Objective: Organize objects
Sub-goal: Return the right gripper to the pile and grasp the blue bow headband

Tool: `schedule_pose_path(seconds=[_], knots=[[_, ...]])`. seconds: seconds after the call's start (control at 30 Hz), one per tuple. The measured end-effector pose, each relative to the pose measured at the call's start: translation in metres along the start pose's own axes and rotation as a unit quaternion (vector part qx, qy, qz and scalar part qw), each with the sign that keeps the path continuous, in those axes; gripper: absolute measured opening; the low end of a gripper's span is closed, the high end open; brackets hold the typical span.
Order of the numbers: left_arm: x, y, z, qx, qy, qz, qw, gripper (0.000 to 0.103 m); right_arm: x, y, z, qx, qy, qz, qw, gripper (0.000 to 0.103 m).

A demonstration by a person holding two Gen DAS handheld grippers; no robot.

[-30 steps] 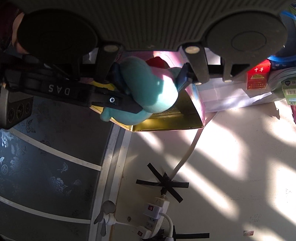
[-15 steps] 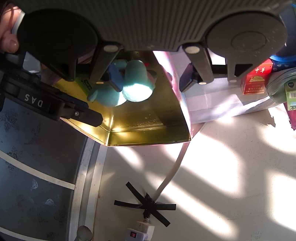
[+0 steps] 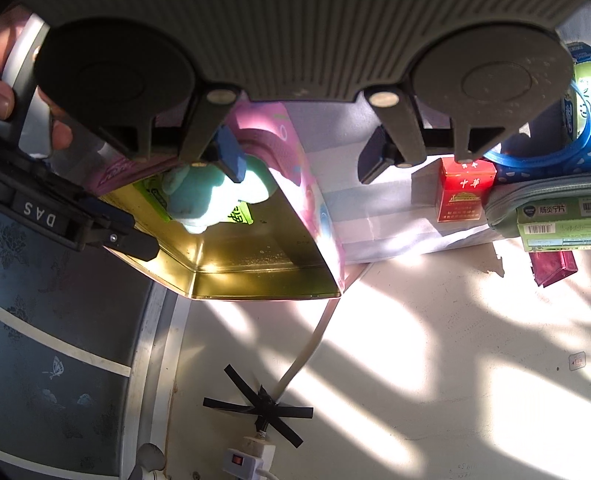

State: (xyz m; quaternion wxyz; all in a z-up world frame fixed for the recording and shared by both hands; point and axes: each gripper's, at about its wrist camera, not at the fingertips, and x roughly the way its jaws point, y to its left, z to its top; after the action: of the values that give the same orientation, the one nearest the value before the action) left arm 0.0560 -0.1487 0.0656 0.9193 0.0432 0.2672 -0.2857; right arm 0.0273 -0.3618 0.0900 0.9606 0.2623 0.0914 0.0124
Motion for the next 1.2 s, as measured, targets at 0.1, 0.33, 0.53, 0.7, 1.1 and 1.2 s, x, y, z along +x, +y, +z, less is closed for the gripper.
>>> schedule_pose_path(seconds=[0.1, 0.33, 0.53, 0.7, 1.1, 1.2], knots=[[-0.008, 0.003, -0.010, 0.006, 0.002, 0.010, 0.9999, 0.069, -0.016, 0.005, -0.008, -0.004, 0.004, -0.007, 1.000, 0.065], [-0.022, 0.021, -0.029, 0.004, 0.007, 0.042, 0.9991, 0.069, -0.044, 0.017, -0.029, -0.029, 0.021, -0.036, 0.999, 0.065], [-0.032, 0.040, -0.045, -0.004, 0.009, 0.071, 0.9975, 0.069, -0.044, 0.026, -0.046, -0.044, 0.053, -0.048, 0.996, 0.065], [-0.041, 0.061, -0.059, -0.018, 0.012, 0.091, 0.9956, 0.069, -0.035, 0.047, -0.061, -0.062, 0.085, -0.031, 0.994, 0.065], [-0.082, 0.127, -0.099, -0.052, -0.006, 0.159, 0.9858, 0.070, -0.002, 0.119, -0.096, -0.143, 0.155, 0.046, 0.976, 0.064], [-0.090, 0.150, -0.105, -0.078, -0.015, 0.181, 0.9802, 0.070, 0.013, 0.138, -0.103, -0.163, 0.171, 0.065, 0.970, 0.063]])
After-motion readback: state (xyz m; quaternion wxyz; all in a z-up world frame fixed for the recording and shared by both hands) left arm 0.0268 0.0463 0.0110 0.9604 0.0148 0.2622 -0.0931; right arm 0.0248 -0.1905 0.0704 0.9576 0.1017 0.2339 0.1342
